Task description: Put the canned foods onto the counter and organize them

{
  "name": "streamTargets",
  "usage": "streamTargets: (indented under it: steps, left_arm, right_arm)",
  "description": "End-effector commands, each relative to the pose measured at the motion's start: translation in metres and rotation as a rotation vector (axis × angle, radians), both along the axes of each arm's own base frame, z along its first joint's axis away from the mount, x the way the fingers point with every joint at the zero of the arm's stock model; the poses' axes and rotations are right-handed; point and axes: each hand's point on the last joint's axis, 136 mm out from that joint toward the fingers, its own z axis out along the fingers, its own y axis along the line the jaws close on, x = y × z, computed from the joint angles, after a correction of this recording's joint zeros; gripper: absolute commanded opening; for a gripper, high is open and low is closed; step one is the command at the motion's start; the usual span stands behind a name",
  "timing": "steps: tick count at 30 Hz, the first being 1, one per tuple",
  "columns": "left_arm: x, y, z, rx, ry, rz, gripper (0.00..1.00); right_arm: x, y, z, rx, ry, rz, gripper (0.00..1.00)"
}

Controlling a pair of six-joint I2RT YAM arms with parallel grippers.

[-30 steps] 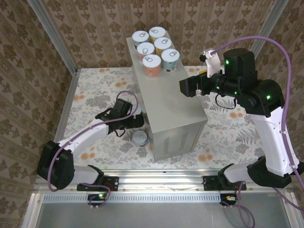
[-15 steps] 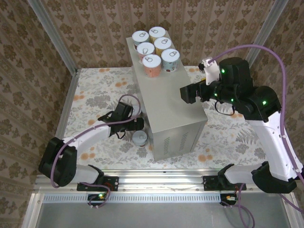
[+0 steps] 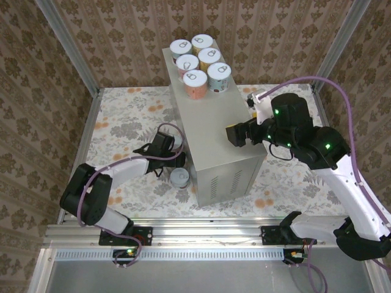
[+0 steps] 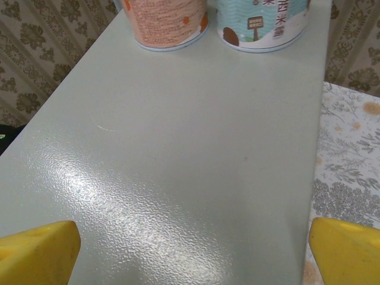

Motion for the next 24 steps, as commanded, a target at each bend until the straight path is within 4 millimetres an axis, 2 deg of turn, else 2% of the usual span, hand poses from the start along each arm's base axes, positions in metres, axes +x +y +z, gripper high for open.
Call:
streamTargets:
  steps: [1,8,11,15,20,24]
  left_arm:
    - [0.025,-0.003,0.008,0.009,-0.081,-0.052,0.97]
    - [0.052,-0.018,0.014,-0.039,-0.122,-0.201,0.97]
    - [0.055,-0.031,0.015,-0.076,-0.12,-0.278,0.95]
    - [0.066,-0.019,0.018,-0.066,-0.137,-0.253,0.86]
    - [0.065,-0.014,0.027,-0.054,-0.176,-0.233,0.77]
    - [0.059,-0.001,0.039,-0.029,-0.204,-0.192,0.7]
  right_arm:
    - [0.001,0.0,0.013,0.019,-0.076,-0.021,1.0]
    - [-0.004,0.003,0.003,-0.009,-0.089,0.002,1.0]
    - [-0.005,0.004,0.0,-0.01,-0.091,0.01,1.0]
    - [-0.009,0.005,-0.002,-0.009,-0.09,0.022,1.0]
    - [-0.011,0.009,-0.008,-0.007,-0.086,0.039,1.0]
    - [-0.015,0.014,-0.008,-0.011,-0.093,0.065,1.0]
